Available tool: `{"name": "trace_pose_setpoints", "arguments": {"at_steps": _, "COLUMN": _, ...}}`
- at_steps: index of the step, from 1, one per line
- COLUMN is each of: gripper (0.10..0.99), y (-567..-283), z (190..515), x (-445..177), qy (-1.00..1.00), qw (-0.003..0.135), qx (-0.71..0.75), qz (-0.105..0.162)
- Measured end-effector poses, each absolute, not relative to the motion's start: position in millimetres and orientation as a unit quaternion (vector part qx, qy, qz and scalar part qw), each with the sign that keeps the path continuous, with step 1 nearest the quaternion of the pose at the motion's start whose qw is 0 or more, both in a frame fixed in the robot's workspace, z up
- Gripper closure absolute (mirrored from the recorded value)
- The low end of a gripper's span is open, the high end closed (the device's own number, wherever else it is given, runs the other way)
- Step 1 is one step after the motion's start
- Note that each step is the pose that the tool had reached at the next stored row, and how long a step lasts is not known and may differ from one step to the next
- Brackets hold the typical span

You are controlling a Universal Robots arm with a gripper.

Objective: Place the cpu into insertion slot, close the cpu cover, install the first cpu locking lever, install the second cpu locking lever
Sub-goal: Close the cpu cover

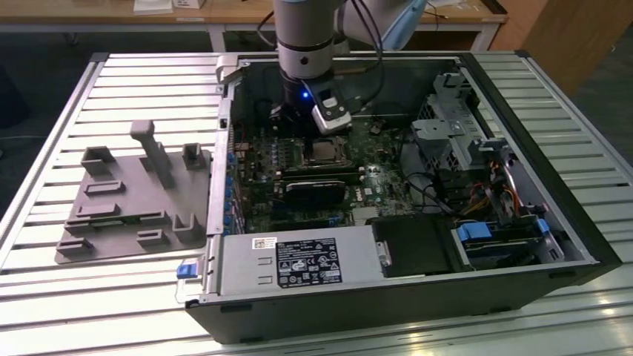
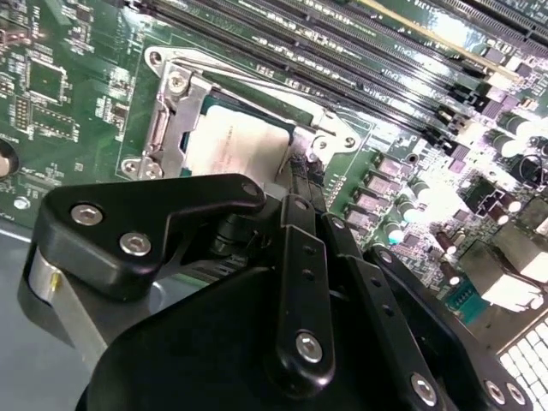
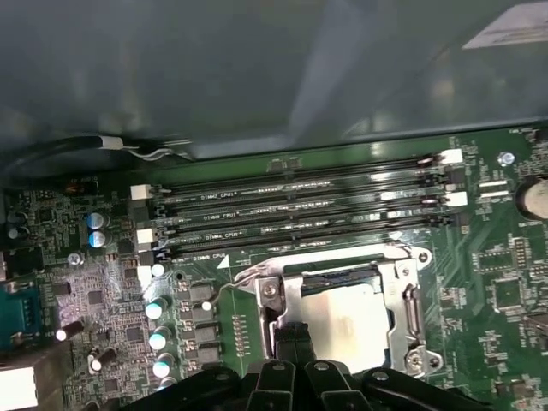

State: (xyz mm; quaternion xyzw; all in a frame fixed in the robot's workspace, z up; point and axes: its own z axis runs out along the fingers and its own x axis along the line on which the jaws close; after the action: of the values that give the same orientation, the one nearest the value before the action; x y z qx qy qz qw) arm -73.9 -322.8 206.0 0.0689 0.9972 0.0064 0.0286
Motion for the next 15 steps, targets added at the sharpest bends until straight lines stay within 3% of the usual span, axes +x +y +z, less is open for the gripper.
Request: {"name": "trace_pose_setpoints", "arguments": {"at_steps": 15, "gripper": 0.98, "y": -322.8, "z": 201.4, "x": -74.3, "qy": 0.997, "qw": 0.028, "qx": 0.069, "qz": 0.009}}
